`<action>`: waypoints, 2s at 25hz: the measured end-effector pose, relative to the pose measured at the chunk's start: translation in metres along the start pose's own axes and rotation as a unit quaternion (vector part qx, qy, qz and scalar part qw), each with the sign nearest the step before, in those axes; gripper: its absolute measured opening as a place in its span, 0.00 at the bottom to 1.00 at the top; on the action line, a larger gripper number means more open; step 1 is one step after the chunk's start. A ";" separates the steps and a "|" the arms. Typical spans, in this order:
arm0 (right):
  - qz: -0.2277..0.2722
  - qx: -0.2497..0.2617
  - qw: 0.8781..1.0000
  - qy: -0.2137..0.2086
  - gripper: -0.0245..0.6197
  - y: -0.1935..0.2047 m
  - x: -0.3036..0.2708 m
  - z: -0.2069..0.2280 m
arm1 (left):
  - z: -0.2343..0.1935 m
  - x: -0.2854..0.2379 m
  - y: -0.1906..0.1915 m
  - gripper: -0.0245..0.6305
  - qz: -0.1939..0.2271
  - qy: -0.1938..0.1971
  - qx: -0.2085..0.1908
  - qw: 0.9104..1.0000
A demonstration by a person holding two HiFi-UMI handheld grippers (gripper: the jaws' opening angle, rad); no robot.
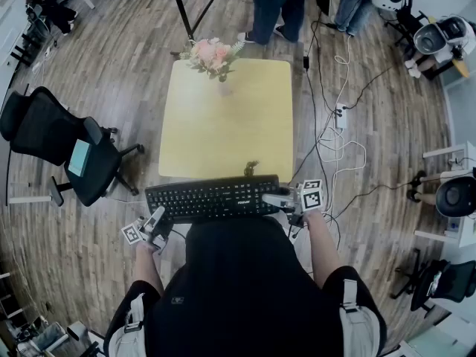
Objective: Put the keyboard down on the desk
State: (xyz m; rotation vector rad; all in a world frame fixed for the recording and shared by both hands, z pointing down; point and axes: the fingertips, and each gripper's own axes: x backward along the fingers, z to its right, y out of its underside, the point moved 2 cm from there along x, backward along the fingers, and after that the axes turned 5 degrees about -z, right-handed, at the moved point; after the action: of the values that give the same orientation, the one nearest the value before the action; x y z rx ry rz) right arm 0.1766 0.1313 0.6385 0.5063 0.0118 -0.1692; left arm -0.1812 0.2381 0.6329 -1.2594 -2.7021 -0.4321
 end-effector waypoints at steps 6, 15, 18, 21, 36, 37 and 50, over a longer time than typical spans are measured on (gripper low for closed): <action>0.003 -0.002 1.000 0.000 0.20 0.004 0.001 0.000 | 0.000 0.001 0.002 0.18 -0.001 -0.001 -0.001 1.000; 0.002 -0.008 1.000 0.005 0.20 0.011 0.002 0.003 | -0.004 0.005 0.007 0.18 0.001 -0.002 0.000 1.000; -0.001 -0.009 1.000 0.006 0.20 0.013 0.001 0.001 | -0.002 0.006 0.008 0.18 0.002 -0.002 0.000 1.000; 0.000 -0.009 1.000 0.007 0.20 0.012 0.001 0.002 | -0.001 0.005 0.008 0.18 0.002 -0.001 -0.001 1.000; 0.005 -0.023 1.000 0.012 0.20 0.005 -0.014 0.012 | -0.009 0.011 -0.009 0.18 0.004 -0.004 0.003 1.000; 0.005 -0.025 1.000 0.013 0.20 0.003 -0.017 0.014 | -0.011 0.013 -0.012 0.18 0.005 -0.004 0.003 1.000; 0.018 -0.042 0.998 0.031 0.20 -0.037 -0.049 0.036 | -0.029 0.002 -0.074 0.18 -0.006 -0.009 0.019 1.000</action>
State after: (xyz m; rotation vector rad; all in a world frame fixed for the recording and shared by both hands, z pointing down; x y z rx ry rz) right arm 0.1210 0.0901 0.6551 0.4279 0.0693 -0.1178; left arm -0.2394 0.1855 0.6463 -1.2427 -2.7203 -0.3720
